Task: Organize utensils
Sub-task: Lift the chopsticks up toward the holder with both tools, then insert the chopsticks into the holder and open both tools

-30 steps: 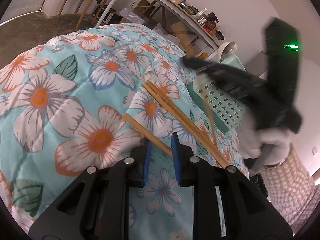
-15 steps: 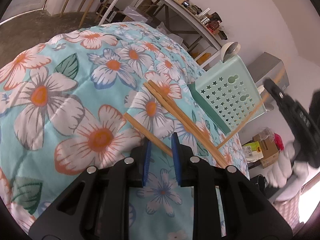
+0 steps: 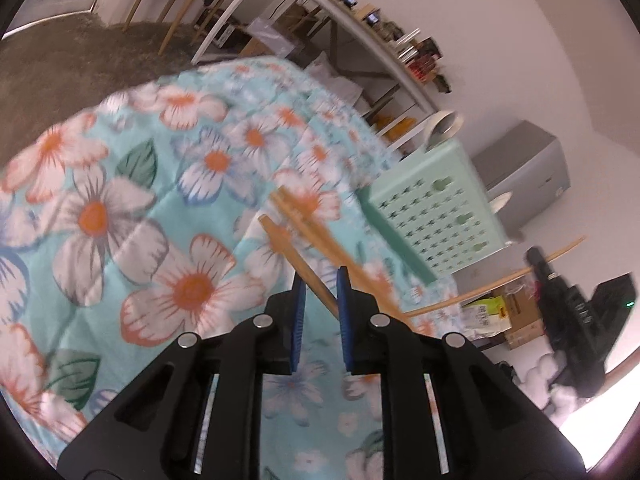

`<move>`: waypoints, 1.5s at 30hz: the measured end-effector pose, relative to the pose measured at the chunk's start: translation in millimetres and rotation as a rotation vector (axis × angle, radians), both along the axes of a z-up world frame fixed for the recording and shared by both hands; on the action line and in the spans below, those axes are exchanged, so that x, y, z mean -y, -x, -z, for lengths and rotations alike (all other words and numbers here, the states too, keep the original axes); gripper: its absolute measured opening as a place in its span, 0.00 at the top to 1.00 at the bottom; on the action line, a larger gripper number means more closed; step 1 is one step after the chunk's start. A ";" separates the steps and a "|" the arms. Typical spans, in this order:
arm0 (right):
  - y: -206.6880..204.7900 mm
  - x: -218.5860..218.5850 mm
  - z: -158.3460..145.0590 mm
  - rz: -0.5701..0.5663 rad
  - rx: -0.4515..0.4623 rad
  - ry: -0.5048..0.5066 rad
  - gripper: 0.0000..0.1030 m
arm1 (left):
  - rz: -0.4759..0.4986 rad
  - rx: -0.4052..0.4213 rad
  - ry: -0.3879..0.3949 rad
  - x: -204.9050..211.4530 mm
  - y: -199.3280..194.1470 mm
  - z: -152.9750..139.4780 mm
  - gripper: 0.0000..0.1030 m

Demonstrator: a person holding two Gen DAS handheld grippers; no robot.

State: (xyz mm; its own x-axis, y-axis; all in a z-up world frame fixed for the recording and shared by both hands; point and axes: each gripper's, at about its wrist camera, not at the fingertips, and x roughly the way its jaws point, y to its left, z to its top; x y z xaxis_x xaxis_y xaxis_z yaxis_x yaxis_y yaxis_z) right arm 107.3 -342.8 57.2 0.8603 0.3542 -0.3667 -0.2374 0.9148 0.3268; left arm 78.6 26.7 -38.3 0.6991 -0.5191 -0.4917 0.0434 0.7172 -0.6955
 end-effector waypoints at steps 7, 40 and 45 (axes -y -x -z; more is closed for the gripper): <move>8.0 17.7 3.3 0.025 0.021 -0.050 0.93 | -0.003 0.129 -0.001 -9.6 6.1 -49.0 0.93; -8.7 50.7 22.7 -0.003 0.000 -0.129 0.93 | 0.022 0.559 -0.085 102.7 -132.6 -197.0 0.95; -11.5 46.8 24.0 -0.009 -0.013 -0.123 0.93 | 0.076 0.471 -0.122 115.9 -144.2 -167.8 0.95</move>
